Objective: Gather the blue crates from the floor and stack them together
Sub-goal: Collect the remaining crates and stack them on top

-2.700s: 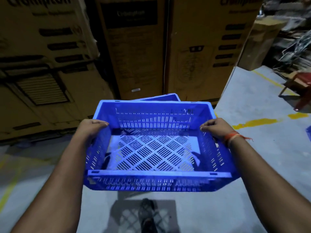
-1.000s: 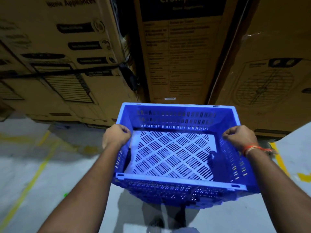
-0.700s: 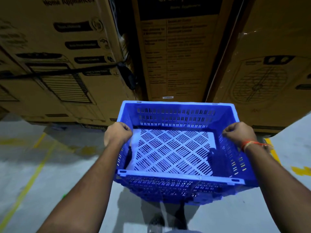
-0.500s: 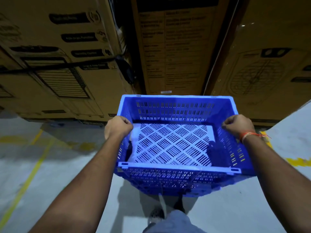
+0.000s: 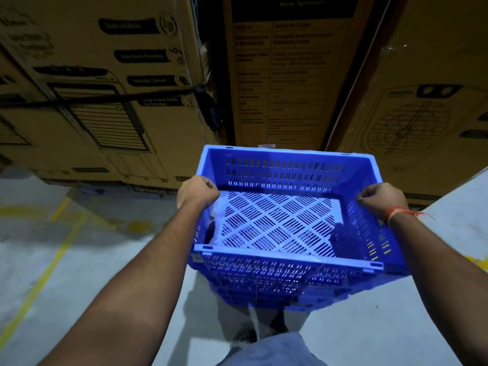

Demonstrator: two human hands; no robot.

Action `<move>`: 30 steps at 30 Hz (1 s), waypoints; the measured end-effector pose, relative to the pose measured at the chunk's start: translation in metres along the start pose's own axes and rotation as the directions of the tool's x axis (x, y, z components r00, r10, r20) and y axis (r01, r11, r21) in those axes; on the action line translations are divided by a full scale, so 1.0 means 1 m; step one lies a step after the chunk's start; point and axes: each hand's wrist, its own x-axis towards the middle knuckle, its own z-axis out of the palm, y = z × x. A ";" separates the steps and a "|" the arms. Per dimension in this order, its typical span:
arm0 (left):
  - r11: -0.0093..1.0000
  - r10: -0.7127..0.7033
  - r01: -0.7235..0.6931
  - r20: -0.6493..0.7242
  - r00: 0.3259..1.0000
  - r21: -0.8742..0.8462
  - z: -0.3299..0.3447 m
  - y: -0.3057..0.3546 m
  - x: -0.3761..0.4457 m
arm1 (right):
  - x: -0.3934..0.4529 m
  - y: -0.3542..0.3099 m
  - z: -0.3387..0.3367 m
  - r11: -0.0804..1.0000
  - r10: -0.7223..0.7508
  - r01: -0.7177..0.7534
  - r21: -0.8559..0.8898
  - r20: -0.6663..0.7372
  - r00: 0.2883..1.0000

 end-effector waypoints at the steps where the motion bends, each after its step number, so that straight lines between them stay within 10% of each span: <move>1: 1.000 0.002 -0.002 0.002 1.000 0.003 0.000 0.000 0.002 | 0.001 0.000 0.000 1.000 0.003 -0.003 0.005 -0.003 1.000; 23: 0.982 0.168 -0.152 0.152 0.974 -0.111 -0.001 -0.025 0.015 | -0.037 0.019 0.004 1.000 -0.012 0.012 -0.019 -0.015 1.000; 30: 0.962 0.243 -0.255 0.112 0.963 0.100 0.004 -0.037 0.004 | -0.056 0.016 0.000 0.999 -0.047 0.046 -0.023 -0.043 0.998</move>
